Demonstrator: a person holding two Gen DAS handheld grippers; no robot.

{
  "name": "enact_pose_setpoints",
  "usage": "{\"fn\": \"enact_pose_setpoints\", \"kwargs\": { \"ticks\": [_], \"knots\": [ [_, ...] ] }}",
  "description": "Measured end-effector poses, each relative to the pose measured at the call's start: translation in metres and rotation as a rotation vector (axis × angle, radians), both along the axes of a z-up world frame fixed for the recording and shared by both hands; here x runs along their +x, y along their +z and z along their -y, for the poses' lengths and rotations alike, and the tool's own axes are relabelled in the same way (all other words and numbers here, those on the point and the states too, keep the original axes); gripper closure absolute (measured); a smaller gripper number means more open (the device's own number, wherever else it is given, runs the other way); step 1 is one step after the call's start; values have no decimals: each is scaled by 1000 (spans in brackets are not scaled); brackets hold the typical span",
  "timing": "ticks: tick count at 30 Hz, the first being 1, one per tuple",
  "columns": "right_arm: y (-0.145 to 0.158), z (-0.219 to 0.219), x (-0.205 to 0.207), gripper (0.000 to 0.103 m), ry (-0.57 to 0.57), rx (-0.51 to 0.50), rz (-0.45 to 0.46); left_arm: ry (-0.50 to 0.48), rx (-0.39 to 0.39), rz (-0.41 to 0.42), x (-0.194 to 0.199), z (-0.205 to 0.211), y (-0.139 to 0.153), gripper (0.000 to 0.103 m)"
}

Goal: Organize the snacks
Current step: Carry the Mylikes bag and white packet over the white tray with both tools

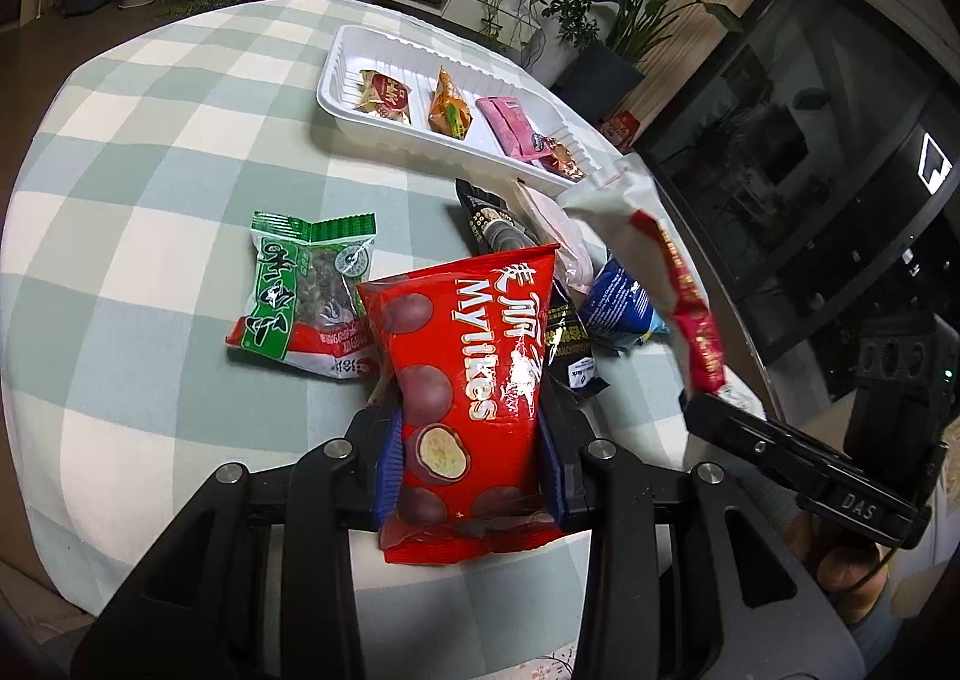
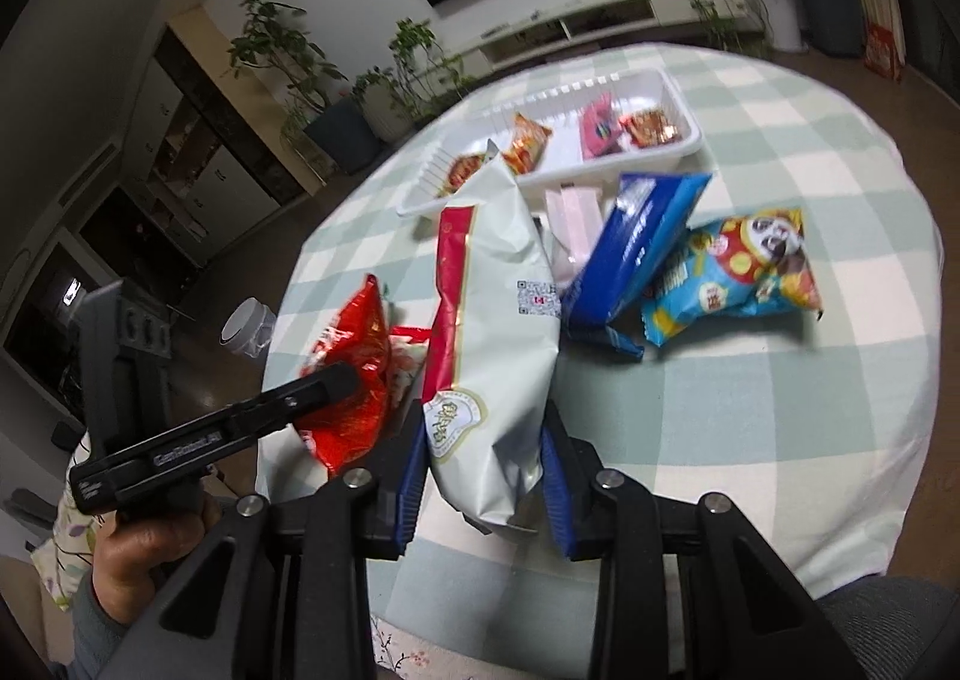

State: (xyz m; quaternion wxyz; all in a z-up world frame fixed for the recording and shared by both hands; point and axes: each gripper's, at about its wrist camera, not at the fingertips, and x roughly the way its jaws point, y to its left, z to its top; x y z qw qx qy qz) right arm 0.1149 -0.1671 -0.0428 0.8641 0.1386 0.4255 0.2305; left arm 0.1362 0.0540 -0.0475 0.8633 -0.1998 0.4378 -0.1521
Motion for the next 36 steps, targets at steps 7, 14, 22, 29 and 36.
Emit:
{"fn": "enact_pose_setpoints", "kwargs": {
  "ticks": [7,14,22,29,36],
  "knots": [
    [6,3,-5,67,-9,6,26,-3,3,14,-5,-1,3,70],
    [11,16,-7,67,-45,27,49,6,-33,29,-10,-8,10,70],
    [14,35,-3,67,-87,43,57,31,-61,37,-12,-21,15,70],
    [19,48,0,67,-113,39,75,47,-76,54,-9,-30,24,70],
    [45,77,19,67,-180,24,125,44,-51,107,19,-49,59,70]
  ]
}}
